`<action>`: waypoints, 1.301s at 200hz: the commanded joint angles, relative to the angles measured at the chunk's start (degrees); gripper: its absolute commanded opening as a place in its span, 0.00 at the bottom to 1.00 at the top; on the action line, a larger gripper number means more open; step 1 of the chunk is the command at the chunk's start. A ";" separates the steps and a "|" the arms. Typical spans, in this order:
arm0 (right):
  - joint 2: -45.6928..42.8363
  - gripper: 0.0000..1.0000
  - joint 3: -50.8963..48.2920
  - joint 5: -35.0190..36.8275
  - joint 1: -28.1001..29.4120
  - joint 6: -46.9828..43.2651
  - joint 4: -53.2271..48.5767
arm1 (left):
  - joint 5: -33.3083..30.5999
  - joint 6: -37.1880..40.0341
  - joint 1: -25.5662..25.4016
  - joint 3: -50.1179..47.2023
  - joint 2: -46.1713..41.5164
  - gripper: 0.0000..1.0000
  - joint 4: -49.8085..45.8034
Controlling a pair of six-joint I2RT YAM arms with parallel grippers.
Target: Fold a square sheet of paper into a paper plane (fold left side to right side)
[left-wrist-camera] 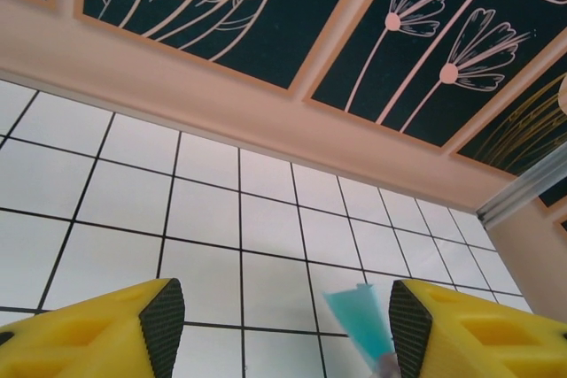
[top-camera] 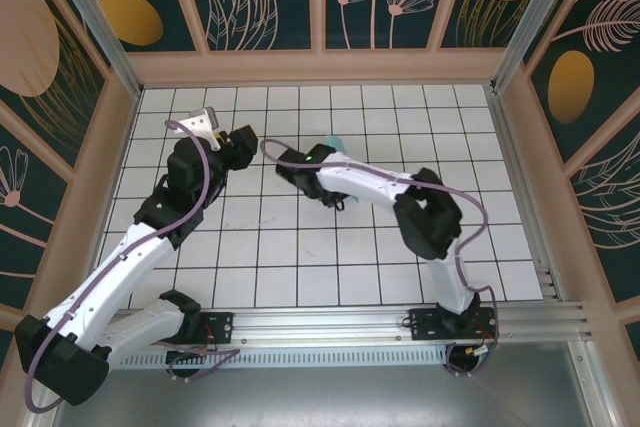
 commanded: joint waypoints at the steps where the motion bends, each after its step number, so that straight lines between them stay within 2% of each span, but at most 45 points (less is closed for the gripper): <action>1: 3.90 0.17 3.98 7.01 1.36 0.30 -8.27 | -1.72 1.36 -0.07 -0.50 -0.79 0.65 0.04; 41: 8.79 0.20 6.02 1.68 2.69 -2.57 -4.66 | -0.59 1.48 -0.04 -0.25 0.15 0.66 0.02; 73: 8.78 0.35 5.05 -2.25 3.49 -3.71 -2.54 | 0.32 1.57 -0.07 0.63 1.40 0.67 -0.51; 97: 4.19 0.47 1.85 -8.63 3.49 -4.72 1.24 | 0.84 1.18 -0.06 1.60 1.67 0.68 -1.43; 131: -6.93 0.67 -4.79 -18.23 3.11 -5.48 7.17 | 0.72 -1.15 -0.07 1.72 0.45 0.72 -2.71; 145: -12.06 0.71 -8.16 -21.81 2.13 -5.50 9.72 | 0.58 -3.43 -0.07 1.27 0.18 0.74 -3.45; 161: -18.39 0.73 -12.52 -25.16 -0.64 -5.14 13.20 | 3.28 -5.94 -0.07 -0.12 0.91 0.74 -3.00; 178: -25.83 0.73 -18.45 -30.71 -5.40 -5.12 19.40 | 10.25 -8.58 -0.07 -2.93 3.23 0.74 0.66; 195: -33.94 0.75 -25.94 -38.45 -11.47 -5.58 29.15 | 18.77 -11.42 -0.07 -5.40 7.58 0.74 4.98; 217: -42.76 0.77 -36.21 -52.30 -19.76 -4.27 43.89 | 28.86 -15.04 -0.24 -6.60 16.01 0.72 11.60; 235: -46.49 0.80 -43.19 -62.09 -25.44 -1.83 53.98 | 32.97 -16.37 -1.44 -5.13 22.91 0.72 14.90; 260: -47.72 0.80 -49.42 -68.04 -30.46 0.50 61.05 | 34.44 -15.93 -3.44 -0.70 31.83 0.73 15.20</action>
